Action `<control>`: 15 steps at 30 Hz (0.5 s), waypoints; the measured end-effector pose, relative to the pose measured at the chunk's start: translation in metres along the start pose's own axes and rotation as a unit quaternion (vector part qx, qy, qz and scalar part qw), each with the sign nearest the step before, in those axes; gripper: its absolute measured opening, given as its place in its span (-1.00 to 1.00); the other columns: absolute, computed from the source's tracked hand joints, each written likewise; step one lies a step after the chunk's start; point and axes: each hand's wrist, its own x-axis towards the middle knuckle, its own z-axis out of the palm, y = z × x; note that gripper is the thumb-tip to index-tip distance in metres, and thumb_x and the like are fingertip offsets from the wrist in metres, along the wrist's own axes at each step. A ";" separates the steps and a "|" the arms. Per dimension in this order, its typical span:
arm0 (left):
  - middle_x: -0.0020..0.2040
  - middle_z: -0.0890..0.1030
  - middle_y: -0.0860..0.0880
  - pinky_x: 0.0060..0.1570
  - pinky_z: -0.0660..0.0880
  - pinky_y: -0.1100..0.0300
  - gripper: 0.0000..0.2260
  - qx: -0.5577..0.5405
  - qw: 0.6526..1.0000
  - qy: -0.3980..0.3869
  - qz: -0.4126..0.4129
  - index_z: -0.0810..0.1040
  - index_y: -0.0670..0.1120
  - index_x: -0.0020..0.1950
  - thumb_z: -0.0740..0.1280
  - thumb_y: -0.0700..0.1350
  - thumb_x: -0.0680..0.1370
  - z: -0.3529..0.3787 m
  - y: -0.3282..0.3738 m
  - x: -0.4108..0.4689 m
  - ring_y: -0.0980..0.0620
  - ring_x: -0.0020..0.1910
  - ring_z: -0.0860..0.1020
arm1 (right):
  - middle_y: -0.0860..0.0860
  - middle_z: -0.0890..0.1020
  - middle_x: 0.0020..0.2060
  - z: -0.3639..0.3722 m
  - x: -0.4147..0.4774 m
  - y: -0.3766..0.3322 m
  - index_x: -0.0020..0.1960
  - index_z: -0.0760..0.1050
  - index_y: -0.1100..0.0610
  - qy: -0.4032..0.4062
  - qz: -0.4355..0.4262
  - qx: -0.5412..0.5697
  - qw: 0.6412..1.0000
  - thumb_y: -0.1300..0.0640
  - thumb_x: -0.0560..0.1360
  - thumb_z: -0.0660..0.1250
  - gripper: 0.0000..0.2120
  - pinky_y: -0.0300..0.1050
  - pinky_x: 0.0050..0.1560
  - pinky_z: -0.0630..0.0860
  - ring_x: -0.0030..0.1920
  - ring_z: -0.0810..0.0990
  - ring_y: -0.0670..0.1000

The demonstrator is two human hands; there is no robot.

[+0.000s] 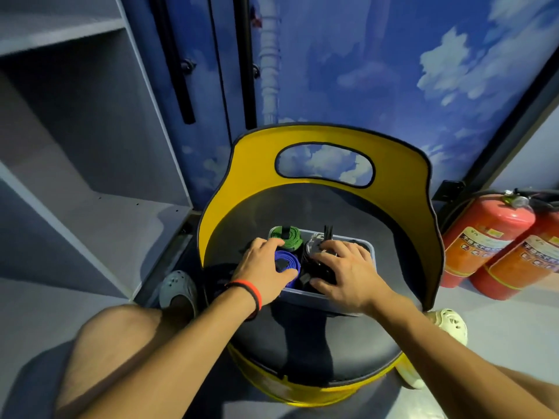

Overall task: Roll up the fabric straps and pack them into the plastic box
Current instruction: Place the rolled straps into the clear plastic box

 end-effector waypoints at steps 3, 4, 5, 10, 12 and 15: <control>0.34 0.40 0.04 0.29 0.48 0.00 -0.50 -0.023 0.999 0.026 0.005 0.41 0.09 0.43 0.45 0.07 0.52 -0.025 -0.004 -0.011 -0.02 0.29 0.50 | -0.14 0.42 0.40 -0.014 0.010 -0.026 0.40 0.47 -0.18 0.012 -0.013 0.009 1.000 -0.35 0.44 0.18 -0.42 0.09 0.47 0.19 0.40 0.36 0.02; 0.34 0.41 0.04 0.29 0.48 -0.01 -0.51 -0.025 0.999 0.042 0.004 0.42 0.08 0.42 0.44 0.06 0.52 -0.036 -0.007 -0.015 -0.01 0.30 0.50 | -0.13 0.44 0.38 -0.020 0.015 -0.038 0.39 0.49 -0.17 0.020 -0.019 0.016 0.999 -0.34 0.45 0.18 -0.43 0.08 0.44 0.22 0.38 0.39 0.02; 0.33 0.42 0.04 0.28 0.49 -0.03 -0.52 -0.023 0.998 0.059 0.003 0.43 0.09 0.42 0.44 0.07 0.53 -0.049 -0.012 -0.019 -0.01 0.30 0.50 | -0.11 0.46 0.36 -0.026 0.022 -0.051 0.37 0.50 -0.15 0.028 -0.025 0.023 0.999 -0.31 0.47 0.20 -0.46 0.08 0.40 0.28 0.36 0.42 0.04; 0.32 0.44 0.07 0.31 0.45 0.01 -0.56 0.038 0.985 0.168 -0.013 0.44 0.09 0.40 0.40 0.09 0.54 -0.137 -0.047 -0.045 -0.01 0.31 0.47 | 0.01 0.55 0.24 -0.064 0.066 -0.139 0.38 0.50 0.03 0.063 -0.089 0.085 0.990 -0.14 0.56 0.37 -0.54 0.01 0.21 0.48 0.24 0.52 0.11; 0.32 0.44 0.07 0.31 0.44 0.04 -0.57 0.075 0.972 0.223 -0.020 0.44 0.09 0.40 0.39 0.08 0.54 -0.180 -0.062 -0.059 0.00 0.33 0.44 | -0.01 0.55 0.24 -0.080 0.085 -0.180 0.40 0.49 0.04 0.082 -0.133 0.096 0.983 -0.12 0.57 0.38 -0.54 -0.04 0.24 0.46 0.26 0.52 0.09; 0.33 0.41 0.07 0.35 0.39 0.04 -0.58 0.129 0.948 0.290 -0.030 0.44 0.06 0.41 0.36 0.06 0.56 -0.244 -0.084 -0.084 -0.01 0.36 0.38 | -0.06 0.49 0.34 -0.104 0.112 -0.246 0.49 0.39 -0.02 0.096 -0.191 0.086 0.973 -0.15 0.57 0.34 -0.46 -0.06 0.32 0.44 0.36 0.46 0.03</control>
